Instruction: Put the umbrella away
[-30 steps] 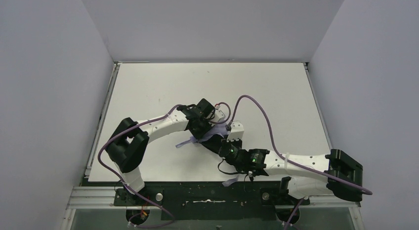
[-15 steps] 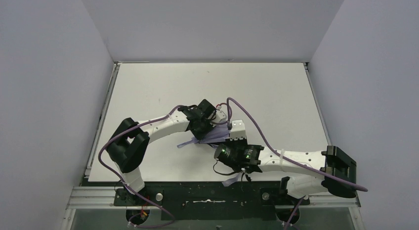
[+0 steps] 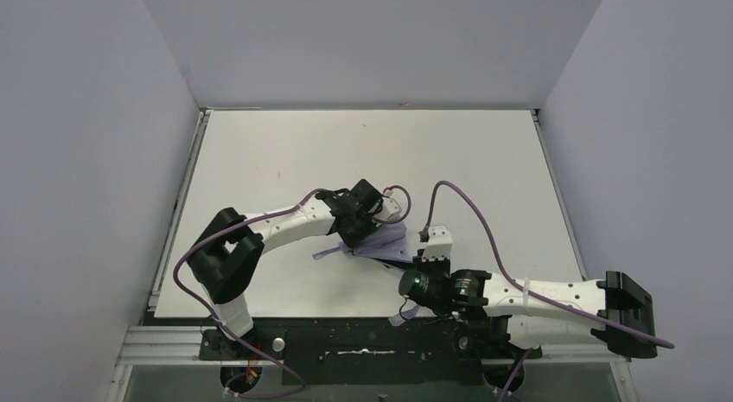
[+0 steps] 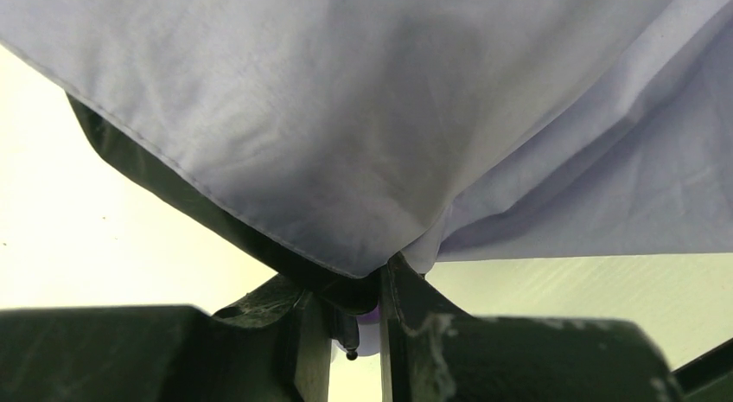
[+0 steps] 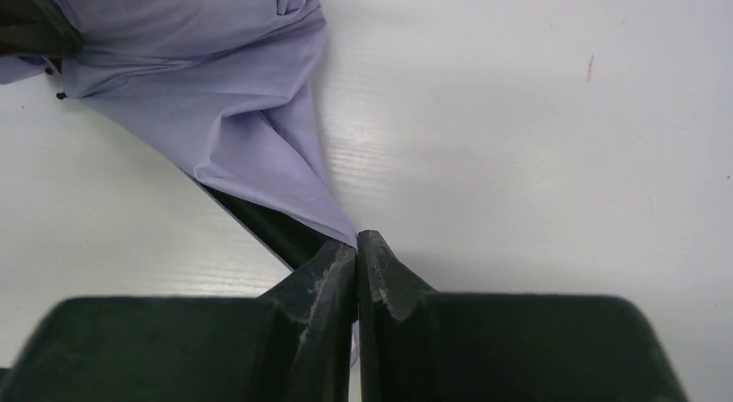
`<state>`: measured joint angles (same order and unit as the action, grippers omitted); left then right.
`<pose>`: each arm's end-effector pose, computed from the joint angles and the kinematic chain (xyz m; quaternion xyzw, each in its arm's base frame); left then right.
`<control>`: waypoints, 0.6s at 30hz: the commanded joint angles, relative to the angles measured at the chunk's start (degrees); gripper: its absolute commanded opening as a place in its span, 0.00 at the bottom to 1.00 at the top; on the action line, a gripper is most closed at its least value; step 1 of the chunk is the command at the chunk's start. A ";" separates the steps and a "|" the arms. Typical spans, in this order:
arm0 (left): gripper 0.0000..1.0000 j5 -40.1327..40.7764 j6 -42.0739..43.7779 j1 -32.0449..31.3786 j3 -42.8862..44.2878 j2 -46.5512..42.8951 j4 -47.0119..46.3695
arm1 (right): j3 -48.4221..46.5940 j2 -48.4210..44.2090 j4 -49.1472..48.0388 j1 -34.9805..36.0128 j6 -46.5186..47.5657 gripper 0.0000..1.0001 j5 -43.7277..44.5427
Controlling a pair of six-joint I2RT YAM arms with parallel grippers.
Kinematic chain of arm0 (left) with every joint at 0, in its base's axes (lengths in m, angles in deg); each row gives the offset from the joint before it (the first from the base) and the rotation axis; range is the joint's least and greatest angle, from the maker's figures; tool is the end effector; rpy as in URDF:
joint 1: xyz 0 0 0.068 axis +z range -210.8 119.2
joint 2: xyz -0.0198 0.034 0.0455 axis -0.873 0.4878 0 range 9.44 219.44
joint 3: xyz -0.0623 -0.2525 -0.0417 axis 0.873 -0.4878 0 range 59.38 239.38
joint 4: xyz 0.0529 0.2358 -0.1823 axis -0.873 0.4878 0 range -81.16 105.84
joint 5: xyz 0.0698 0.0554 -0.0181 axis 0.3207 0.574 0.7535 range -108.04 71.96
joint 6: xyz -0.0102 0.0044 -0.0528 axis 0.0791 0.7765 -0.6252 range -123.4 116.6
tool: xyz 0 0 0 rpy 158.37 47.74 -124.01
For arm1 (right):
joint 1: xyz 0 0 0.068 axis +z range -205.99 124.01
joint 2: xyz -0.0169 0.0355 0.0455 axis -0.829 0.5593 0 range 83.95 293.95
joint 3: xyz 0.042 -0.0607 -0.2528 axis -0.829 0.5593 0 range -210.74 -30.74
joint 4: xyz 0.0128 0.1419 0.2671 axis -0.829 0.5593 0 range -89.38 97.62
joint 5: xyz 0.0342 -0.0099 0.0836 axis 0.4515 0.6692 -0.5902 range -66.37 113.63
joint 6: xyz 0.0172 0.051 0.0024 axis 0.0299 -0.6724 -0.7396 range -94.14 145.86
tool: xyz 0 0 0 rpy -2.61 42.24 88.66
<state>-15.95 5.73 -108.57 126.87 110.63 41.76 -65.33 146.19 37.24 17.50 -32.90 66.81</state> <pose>0.2606 -0.2851 0.1521 0.4632 0.8626 -0.0502 0.1970 0.0883 0.2122 0.1678 -0.0350 0.9095 0.0441 0.4118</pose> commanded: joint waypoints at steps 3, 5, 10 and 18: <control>0.00 10.09 3.91 -1.84 -2.52 -0.10 -0.06 | 2.75 -11.69 0.19 0.66 3.15 0.17 -0.57; 0.00 10.86 4.33 -2.36 -2.90 -0.10 -0.37 | 1.44 -15.84 0.63 0.64 6.59 0.26 -0.32; 0.00 13.25 5.28 -3.48 -3.37 0.12 -1.05 | -2.09 -25.93 6.84 0.52 7.04 0.43 3.23; 0.00 18.51 7.04 -5.88 -5.61 -0.49 -4.19 | -4.96 -28.34 12.82 -2.04 4.81 0.49 4.83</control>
<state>-3.04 10.64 -113.56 123.96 110.52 37.92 -67.99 116.94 46.88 17.11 -27.54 68.84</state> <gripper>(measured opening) 0.159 0.476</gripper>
